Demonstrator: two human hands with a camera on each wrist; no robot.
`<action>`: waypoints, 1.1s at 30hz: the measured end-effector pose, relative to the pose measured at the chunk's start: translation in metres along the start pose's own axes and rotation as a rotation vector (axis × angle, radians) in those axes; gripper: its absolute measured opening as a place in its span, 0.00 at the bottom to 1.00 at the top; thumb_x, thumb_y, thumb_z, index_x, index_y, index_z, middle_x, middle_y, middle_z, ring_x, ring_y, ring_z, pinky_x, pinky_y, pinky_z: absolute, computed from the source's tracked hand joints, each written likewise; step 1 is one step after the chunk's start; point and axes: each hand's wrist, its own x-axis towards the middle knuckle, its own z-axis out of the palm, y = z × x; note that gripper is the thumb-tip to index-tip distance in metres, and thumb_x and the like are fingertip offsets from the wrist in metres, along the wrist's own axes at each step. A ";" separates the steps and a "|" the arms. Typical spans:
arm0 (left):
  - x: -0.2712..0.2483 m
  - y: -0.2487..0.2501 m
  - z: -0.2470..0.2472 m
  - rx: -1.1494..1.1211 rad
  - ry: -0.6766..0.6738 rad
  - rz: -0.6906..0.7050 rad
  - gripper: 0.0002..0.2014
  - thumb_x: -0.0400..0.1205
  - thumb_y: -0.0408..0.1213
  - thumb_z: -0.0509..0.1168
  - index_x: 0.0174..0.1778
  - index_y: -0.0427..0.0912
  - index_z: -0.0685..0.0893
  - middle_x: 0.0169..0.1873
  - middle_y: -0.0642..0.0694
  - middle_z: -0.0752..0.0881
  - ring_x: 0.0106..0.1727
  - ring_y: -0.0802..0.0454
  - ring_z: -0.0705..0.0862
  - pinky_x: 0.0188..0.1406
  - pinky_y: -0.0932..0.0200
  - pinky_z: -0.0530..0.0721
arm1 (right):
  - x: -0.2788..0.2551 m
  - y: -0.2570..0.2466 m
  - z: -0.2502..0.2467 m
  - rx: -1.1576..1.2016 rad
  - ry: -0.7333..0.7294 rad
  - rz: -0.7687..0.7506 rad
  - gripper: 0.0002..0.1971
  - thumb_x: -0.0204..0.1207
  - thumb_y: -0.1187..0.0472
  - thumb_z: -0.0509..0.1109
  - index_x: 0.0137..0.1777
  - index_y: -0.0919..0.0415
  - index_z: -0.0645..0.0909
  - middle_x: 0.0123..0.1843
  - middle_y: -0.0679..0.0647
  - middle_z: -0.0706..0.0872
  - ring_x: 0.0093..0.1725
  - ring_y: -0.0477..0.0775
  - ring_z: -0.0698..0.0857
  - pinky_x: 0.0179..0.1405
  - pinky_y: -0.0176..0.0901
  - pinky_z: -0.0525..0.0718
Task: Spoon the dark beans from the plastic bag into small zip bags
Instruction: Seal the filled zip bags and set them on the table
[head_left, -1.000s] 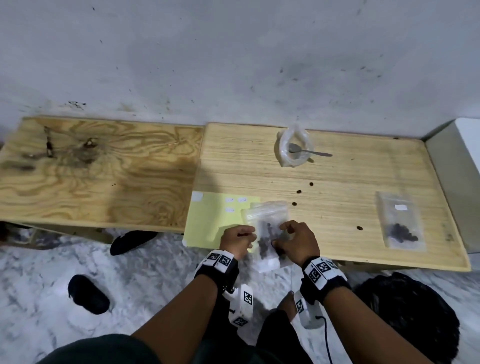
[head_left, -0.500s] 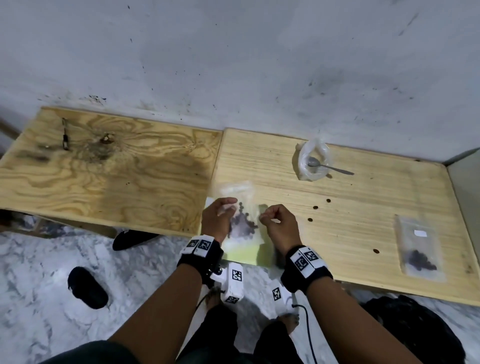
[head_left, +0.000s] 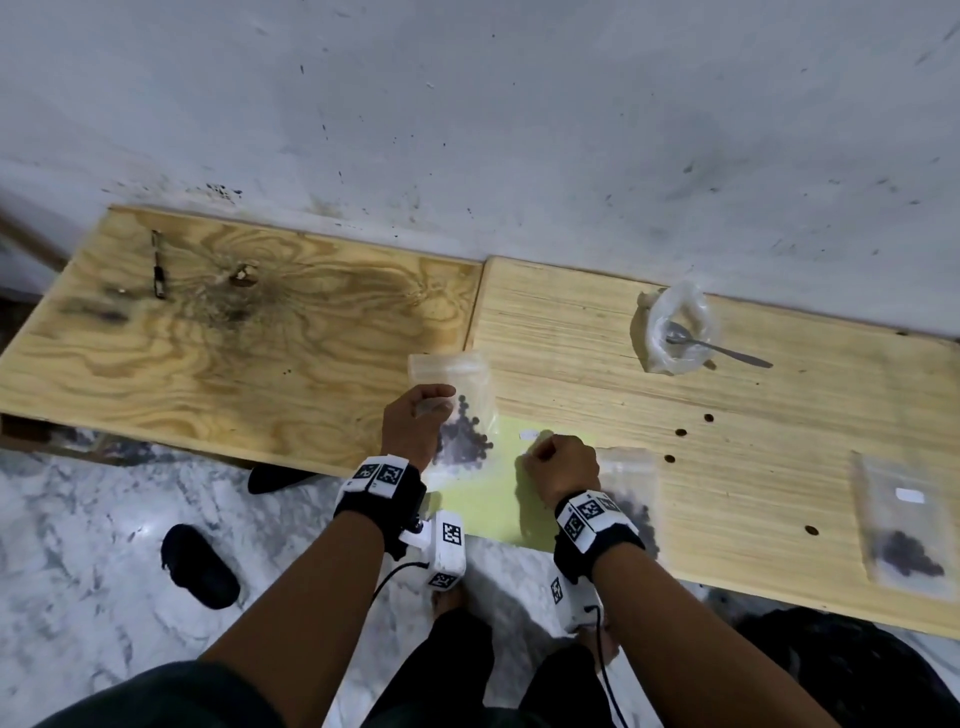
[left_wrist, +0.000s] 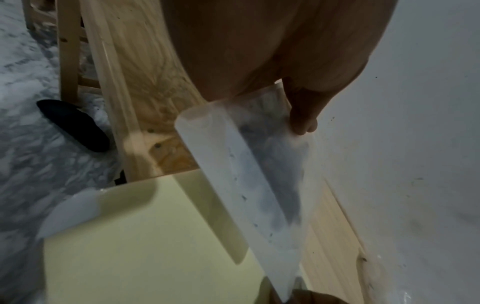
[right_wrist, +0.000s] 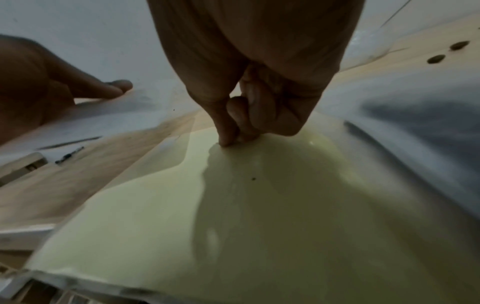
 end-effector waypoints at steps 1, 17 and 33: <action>-0.001 0.000 0.000 0.003 -0.001 0.006 0.08 0.79 0.21 0.67 0.51 0.34 0.87 0.28 0.44 0.81 0.12 0.57 0.70 0.13 0.67 0.70 | 0.000 0.000 -0.001 -0.010 -0.008 -0.009 0.08 0.75 0.58 0.69 0.36 0.55 0.84 0.34 0.49 0.84 0.35 0.52 0.82 0.33 0.36 0.77; -0.058 0.011 0.049 0.198 -0.220 0.141 0.19 0.79 0.19 0.63 0.60 0.45 0.85 0.39 0.55 0.82 0.21 0.76 0.77 0.20 0.77 0.74 | -0.017 -0.015 -0.062 0.418 0.034 -0.361 0.06 0.68 0.61 0.84 0.35 0.56 0.89 0.32 0.49 0.86 0.31 0.43 0.82 0.35 0.28 0.79; -0.086 0.007 0.072 0.092 -0.088 0.143 0.08 0.78 0.31 0.71 0.44 0.49 0.91 0.33 0.49 0.87 0.19 0.63 0.73 0.27 0.63 0.73 | -0.032 0.013 -0.066 0.501 0.170 -0.183 0.26 0.57 0.54 0.89 0.45 0.56 0.74 0.41 0.48 0.79 0.39 0.51 0.78 0.37 0.41 0.76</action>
